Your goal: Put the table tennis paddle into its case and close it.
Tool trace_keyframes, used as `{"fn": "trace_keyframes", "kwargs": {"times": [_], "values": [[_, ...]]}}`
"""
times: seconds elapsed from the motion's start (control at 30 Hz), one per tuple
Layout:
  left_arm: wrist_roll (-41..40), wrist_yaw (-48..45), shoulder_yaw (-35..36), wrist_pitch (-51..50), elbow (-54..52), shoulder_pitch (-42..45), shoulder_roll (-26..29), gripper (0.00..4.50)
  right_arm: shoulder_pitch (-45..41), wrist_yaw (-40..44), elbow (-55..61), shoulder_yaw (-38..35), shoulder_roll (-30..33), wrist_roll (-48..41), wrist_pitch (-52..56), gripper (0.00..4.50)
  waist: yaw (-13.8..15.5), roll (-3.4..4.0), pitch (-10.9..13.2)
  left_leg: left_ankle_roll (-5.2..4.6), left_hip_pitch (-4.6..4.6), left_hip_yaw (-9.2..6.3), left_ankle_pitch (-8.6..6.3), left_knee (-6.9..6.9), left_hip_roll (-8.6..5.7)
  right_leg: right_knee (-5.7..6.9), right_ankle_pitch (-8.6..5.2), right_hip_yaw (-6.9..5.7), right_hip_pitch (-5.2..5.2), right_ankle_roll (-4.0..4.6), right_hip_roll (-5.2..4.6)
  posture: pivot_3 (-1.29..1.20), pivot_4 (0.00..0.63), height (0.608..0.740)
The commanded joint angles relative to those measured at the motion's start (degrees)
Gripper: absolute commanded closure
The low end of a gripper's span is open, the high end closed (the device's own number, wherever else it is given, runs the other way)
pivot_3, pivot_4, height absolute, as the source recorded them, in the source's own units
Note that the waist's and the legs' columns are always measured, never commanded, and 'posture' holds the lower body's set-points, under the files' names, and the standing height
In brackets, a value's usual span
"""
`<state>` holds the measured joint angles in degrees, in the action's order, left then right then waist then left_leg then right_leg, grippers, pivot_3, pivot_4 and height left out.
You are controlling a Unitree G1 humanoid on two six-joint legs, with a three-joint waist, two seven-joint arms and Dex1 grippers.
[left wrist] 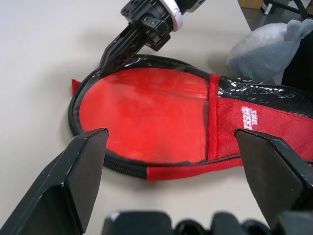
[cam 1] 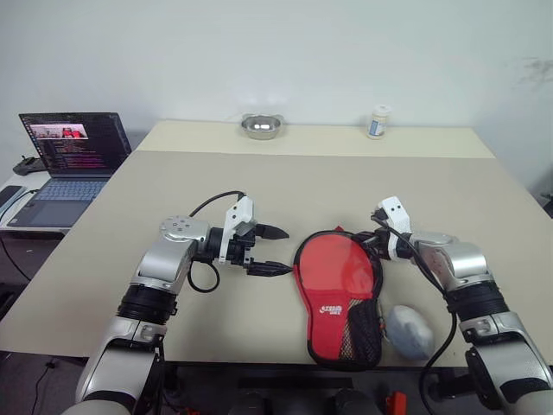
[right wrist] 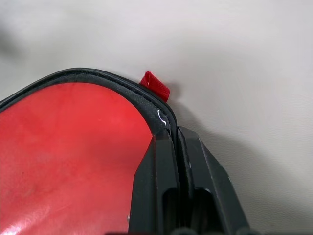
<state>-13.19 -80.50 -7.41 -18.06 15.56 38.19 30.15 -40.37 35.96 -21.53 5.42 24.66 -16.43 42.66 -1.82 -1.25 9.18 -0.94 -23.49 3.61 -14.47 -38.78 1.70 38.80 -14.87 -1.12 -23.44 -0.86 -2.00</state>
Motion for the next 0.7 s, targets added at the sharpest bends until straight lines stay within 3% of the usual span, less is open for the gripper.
{"fn": "trace_keyframes", "kwargs": {"times": [0.03, 0.5, 0.7], "values": [[-0.7, 0.3, -0.3, 1.1, -1.8, 1.0, 0.5, 0.00, -3.9, 0.2, -0.8, 0.3, -2.4, 1.1, -2.1, 4.47, -0.3, 0.00, 0.1, 0.00, 0.08, 0.05, 0.00, 0.00, 0.01, 0.08, 0.00, 0.11, 0.00, 0.00, 0.00, 0.00, 0.150, 0.740], [-0.1, 0.8, -2.1, 3.1, 0.7, 2.3, -1.0, 0.00, -8.1, 0.9, -6.0, 0.7, -6.2, 5.4, -5.0, 4.47, -0.5, 0.02, 0.1, 0.01, 0.18, 0.34, 0.00, 0.06, 0.19, 0.15, 0.02, 0.44, -0.14, 0.08, 0.39, 0.00, 0.150, 0.740], [0.1, 0.7, -3.1, 4.5, 3.0, 3.6, -2.2, 0.00, -7.3, 0.7, -2.6, -0.6, -6.4, 4.7, -3.1, 2.91, -0.4, 0.04, 0.1, 0.01, 0.15, 0.37, 0.00, 0.09, 0.22, 0.15, 0.02, 0.46, -0.21, 0.08, 0.39, 0.00, 0.150, 0.740]]}}
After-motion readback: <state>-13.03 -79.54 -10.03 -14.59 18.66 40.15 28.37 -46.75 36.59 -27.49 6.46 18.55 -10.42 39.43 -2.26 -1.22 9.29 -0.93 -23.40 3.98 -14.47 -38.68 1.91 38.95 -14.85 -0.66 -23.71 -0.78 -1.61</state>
